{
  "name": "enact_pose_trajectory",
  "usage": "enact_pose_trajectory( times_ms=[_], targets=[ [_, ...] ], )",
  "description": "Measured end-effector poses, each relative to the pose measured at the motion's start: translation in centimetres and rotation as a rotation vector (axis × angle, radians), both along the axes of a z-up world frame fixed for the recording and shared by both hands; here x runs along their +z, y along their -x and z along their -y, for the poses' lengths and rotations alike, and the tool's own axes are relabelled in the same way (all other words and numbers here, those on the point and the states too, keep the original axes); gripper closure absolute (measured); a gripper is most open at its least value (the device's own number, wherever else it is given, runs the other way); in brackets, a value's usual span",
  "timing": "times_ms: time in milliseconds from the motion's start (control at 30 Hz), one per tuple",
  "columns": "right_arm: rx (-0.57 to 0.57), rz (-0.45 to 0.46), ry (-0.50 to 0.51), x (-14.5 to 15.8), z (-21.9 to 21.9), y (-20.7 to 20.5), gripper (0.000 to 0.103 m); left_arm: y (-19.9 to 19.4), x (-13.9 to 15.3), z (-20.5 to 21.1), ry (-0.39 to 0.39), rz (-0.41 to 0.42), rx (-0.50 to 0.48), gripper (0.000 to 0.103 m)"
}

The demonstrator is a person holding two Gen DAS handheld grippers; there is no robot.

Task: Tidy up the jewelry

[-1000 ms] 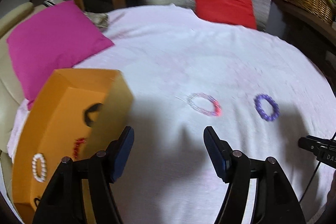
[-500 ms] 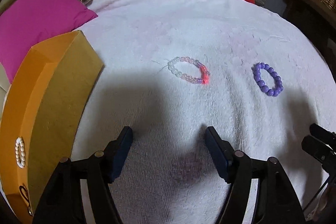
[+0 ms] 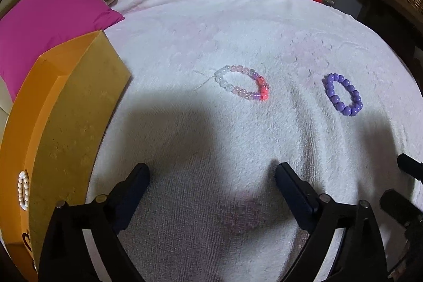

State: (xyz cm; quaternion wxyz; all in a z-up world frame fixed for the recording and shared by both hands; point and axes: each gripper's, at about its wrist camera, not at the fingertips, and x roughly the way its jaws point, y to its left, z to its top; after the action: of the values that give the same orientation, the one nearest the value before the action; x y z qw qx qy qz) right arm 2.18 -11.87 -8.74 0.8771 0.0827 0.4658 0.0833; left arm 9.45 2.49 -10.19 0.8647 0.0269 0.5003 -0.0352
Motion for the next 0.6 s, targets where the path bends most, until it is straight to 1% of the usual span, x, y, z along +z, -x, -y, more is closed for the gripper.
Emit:
enact_pose_trajectory(
  times_ms=[133, 233, 333, 400, 467, 500, 533, 600],
  targets=[
    [-0.042, -0.002, -0.085, 0.5, 1.3, 0.2, 0.001, -0.1, -0.2, -0.2, 0.004, -0.005, 0.001, 0.001],
    [-0.097, 0.006, -0.194, 0.5, 2.4, 0.0, 0.001, -0.1, -0.3, -0.1, -0.002, 0.001, 0.002, 0.000],
    [-0.112, -0.001, -0.259, 0.5, 3.2, 0.1, 0.001, -0.1, -0.4, -0.1, -0.002, 0.002, 0.003, 0.000],
    [-0.098, -0.021, -0.264, 0.7, 3.2, -0.1, 0.001, -0.1, -0.5, -0.1, -0.006, 0.005, 0.003, 0.000],
    [-0.074, -0.054, -0.231, 1.3, 2.9, -0.1, 0.000, -0.1, -0.5, 0.0, -0.010, 0.005, 0.004, 0.000],
    [-0.067, -0.056, -0.226, 1.6, 2.8, 0.0, 0.000, -0.1, -0.4, 0.0, -0.012, 0.005, 0.005, 0.000],
    [-0.063, -0.043, -0.225, 2.2, 2.7, 0.2, 0.000, -0.1, -0.4, 0.0, -0.015, 0.006, 0.006, 0.000],
    [-0.064, 0.003, -0.185, 3.5, 2.5, 0.5, 0.000, -0.1, -0.3, 0.1, -0.021, 0.008, 0.009, 0.000]
  ],
)
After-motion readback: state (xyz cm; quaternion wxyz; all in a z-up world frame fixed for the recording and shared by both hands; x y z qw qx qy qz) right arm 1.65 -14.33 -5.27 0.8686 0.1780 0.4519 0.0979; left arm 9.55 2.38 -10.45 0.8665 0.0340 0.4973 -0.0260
